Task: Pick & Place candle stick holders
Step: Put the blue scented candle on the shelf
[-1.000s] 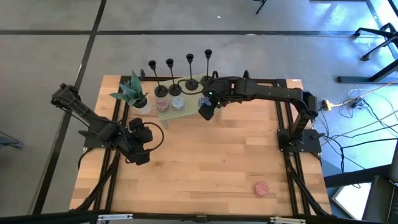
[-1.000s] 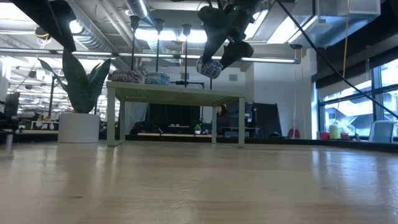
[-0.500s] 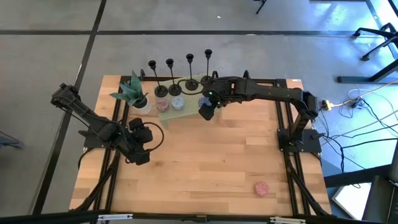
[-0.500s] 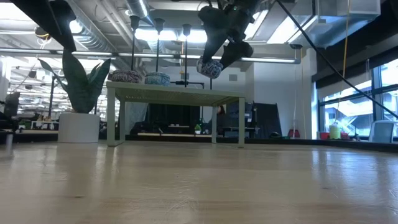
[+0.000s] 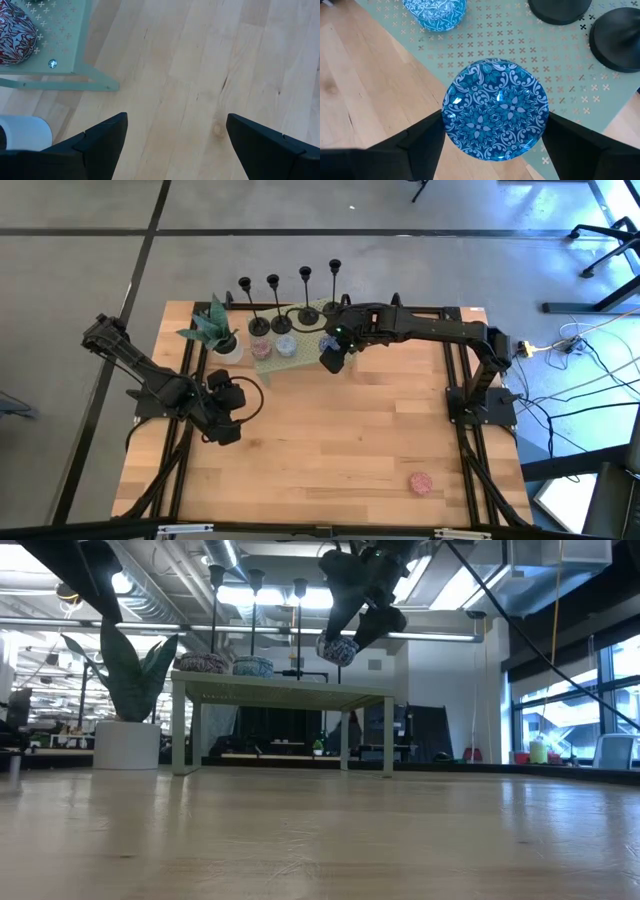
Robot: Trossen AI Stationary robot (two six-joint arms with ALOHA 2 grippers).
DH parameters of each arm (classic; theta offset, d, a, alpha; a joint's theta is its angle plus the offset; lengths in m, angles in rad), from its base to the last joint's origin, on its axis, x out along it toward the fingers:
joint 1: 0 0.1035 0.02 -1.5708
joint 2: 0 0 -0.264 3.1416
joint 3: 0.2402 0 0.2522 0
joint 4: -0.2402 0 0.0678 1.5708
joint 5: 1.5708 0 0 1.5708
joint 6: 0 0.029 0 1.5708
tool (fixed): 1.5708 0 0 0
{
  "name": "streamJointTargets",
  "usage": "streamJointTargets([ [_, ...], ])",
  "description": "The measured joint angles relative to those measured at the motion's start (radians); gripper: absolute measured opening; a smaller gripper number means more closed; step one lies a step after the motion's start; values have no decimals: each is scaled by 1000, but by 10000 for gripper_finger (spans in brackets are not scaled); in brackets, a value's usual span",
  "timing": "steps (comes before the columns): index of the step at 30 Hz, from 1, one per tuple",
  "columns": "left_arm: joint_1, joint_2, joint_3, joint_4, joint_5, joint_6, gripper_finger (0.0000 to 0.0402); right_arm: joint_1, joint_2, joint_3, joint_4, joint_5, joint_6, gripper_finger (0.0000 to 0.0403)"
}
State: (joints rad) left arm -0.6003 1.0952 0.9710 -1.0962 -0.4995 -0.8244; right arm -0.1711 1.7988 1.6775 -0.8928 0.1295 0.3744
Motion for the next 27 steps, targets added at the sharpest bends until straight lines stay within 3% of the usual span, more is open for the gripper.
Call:
streamJointTargets([
  [6,0,0,0,0,-2,5,338,1,0,0,0,0,0,305],
  [12,0,0,0,0,-58,230,338,2,0,0,0,-2,8,305],
  [18,0,0,0,5,-48,320,338,2,0,0,4,-2,25,305],
  [27,0,0,0,163,-67,451,338,2,0,0,17,36,72,305],
])
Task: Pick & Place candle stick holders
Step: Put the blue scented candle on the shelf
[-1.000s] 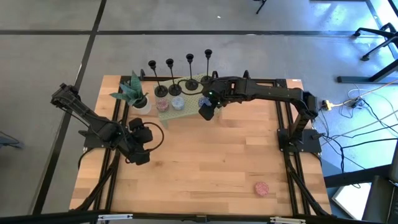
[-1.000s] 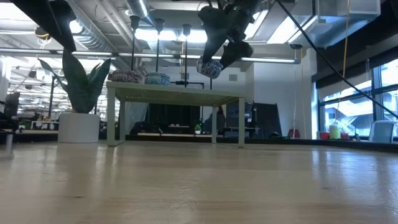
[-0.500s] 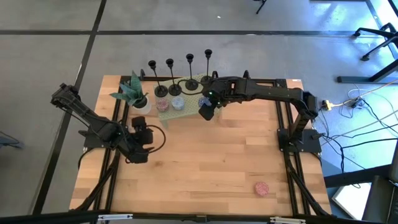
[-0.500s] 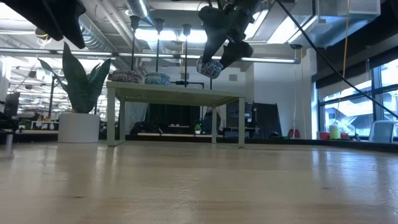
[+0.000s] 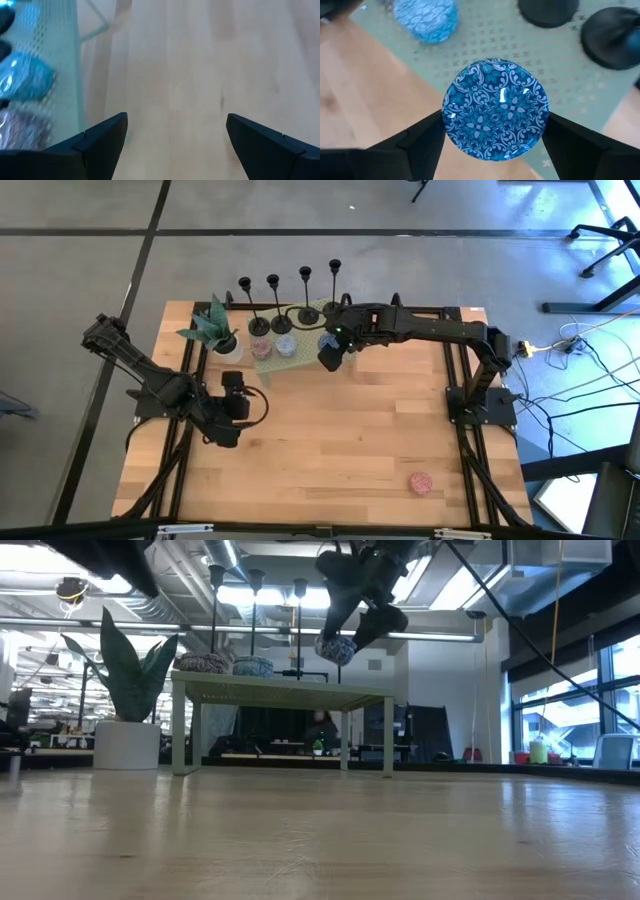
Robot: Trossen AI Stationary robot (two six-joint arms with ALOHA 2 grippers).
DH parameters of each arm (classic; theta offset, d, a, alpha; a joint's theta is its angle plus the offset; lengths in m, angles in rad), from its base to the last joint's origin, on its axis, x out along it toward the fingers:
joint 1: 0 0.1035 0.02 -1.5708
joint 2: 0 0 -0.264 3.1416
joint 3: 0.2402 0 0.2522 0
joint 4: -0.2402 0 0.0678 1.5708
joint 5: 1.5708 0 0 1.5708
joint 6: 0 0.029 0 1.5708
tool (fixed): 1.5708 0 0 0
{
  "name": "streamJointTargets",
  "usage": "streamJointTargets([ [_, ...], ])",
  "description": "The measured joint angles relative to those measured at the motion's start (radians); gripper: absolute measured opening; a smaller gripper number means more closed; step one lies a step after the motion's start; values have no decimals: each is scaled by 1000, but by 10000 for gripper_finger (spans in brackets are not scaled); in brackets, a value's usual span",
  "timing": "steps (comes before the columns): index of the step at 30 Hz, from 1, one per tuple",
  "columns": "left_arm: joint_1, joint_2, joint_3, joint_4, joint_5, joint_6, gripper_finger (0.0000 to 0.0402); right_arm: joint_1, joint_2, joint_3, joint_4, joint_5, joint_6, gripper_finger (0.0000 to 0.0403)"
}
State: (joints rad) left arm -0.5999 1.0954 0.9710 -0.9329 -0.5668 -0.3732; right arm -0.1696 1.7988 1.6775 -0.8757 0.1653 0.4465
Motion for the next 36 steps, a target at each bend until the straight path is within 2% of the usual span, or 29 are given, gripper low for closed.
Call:
streamJointTargets([
  [8,0,0,0,174,6,95,338,-1,0,0,56,33,10,305],
  [21,0,0,0,174,69,-7,338,-5,82,-1,148,-6,-15,305],
  [36,0,0,0,174,31,-28,338,-35,128,0,203,-12,-36,305],
])
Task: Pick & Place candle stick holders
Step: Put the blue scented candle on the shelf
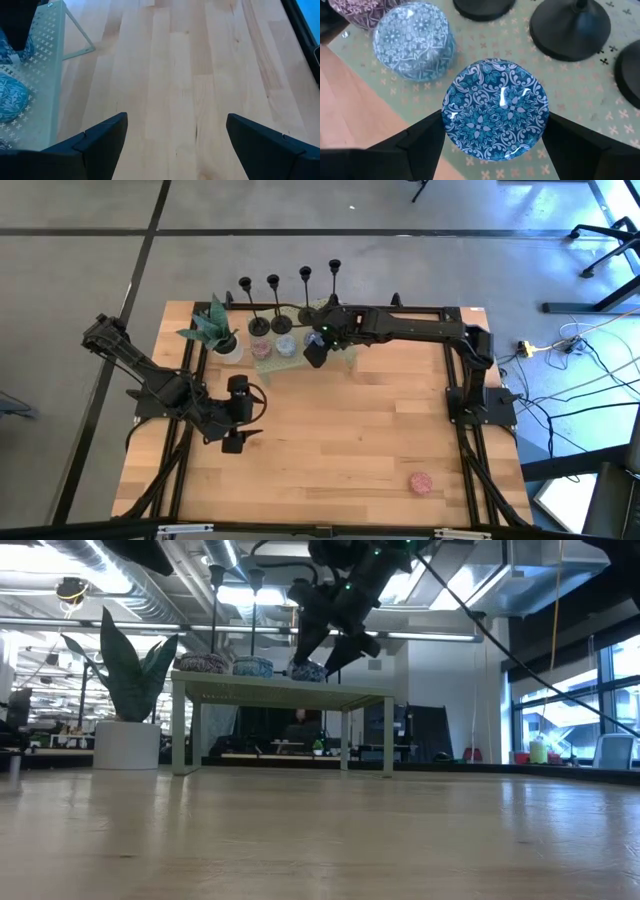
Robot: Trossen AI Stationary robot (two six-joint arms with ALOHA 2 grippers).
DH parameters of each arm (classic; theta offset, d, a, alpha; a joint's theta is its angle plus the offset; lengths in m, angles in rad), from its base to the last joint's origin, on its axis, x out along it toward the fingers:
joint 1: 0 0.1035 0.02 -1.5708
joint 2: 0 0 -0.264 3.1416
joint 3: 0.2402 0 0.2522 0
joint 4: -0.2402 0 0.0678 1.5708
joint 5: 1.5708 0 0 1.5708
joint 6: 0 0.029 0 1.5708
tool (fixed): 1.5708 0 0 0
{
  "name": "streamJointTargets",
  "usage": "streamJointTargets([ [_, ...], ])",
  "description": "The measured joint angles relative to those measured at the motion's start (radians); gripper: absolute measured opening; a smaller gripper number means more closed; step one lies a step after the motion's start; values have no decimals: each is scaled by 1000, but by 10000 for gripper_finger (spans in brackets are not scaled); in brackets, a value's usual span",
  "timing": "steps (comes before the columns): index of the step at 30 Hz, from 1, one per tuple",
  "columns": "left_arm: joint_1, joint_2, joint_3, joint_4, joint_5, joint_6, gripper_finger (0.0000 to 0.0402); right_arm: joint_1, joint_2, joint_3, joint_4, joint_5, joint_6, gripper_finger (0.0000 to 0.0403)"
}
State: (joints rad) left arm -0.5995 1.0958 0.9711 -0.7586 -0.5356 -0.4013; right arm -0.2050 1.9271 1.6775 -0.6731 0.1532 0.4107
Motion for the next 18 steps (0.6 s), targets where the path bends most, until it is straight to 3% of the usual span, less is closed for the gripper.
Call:
streamJointTargets([
  [5,0,0,0,-1,4,-1,338,0,7,2,14,-53,-44,309],
  [18,0,0,0,-1,4,1,338,0,8,2,14,-52,-90,316],
])
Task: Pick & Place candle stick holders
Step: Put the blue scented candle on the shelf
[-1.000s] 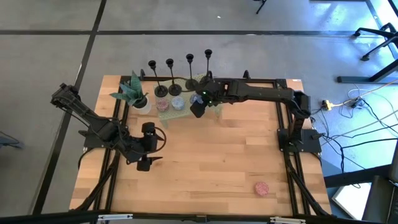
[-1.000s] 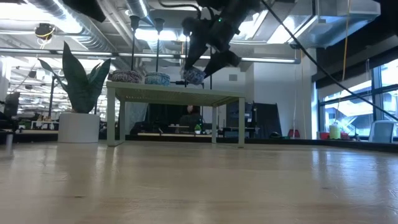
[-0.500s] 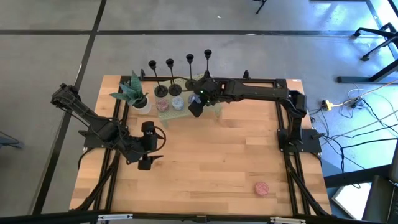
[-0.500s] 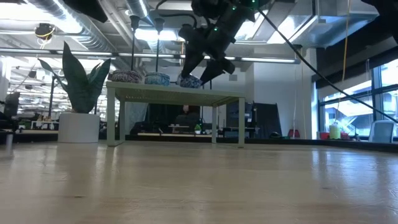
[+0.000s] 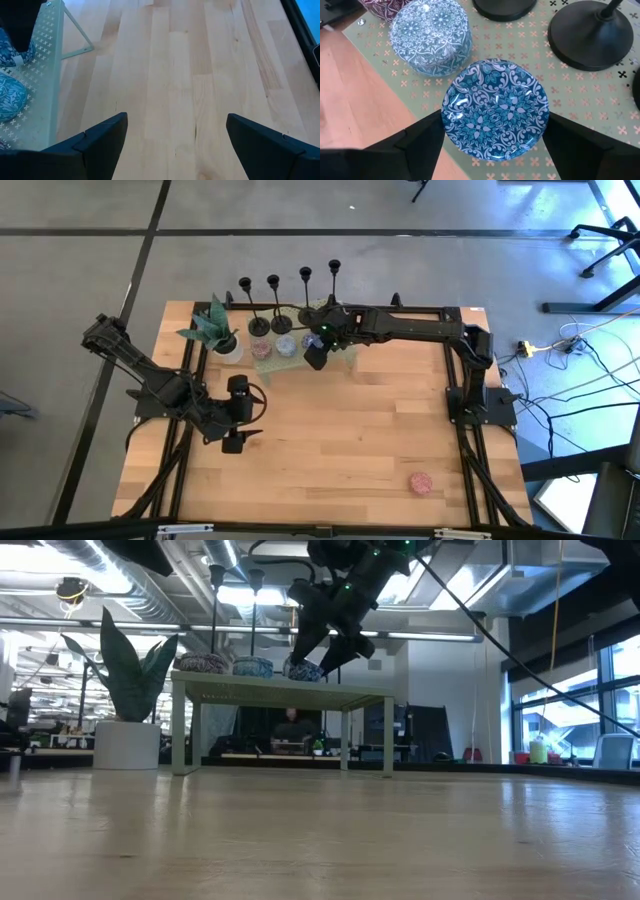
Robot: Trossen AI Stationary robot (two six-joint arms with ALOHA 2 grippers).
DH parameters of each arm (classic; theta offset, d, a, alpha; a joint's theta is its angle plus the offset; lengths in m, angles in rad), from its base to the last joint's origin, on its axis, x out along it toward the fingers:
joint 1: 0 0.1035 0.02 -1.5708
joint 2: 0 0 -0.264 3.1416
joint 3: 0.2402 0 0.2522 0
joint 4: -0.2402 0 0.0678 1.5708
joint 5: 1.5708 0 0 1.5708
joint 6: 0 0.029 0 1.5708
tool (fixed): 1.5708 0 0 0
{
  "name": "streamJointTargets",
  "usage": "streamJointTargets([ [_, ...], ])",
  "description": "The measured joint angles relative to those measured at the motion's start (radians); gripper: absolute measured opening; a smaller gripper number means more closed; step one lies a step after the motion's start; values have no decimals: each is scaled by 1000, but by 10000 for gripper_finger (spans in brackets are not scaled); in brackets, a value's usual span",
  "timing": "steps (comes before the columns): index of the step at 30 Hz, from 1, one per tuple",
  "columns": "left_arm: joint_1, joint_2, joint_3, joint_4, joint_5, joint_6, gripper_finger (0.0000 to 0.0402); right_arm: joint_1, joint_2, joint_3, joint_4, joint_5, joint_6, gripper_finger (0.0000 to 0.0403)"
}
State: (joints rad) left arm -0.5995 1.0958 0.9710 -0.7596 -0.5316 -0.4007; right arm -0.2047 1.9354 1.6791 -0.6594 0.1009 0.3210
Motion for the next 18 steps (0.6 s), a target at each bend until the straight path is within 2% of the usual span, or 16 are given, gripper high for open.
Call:
streamJointTargets([
  [18,0,0,0,0,1,-5,338,0,5,-3,77,0,-75,316],
])
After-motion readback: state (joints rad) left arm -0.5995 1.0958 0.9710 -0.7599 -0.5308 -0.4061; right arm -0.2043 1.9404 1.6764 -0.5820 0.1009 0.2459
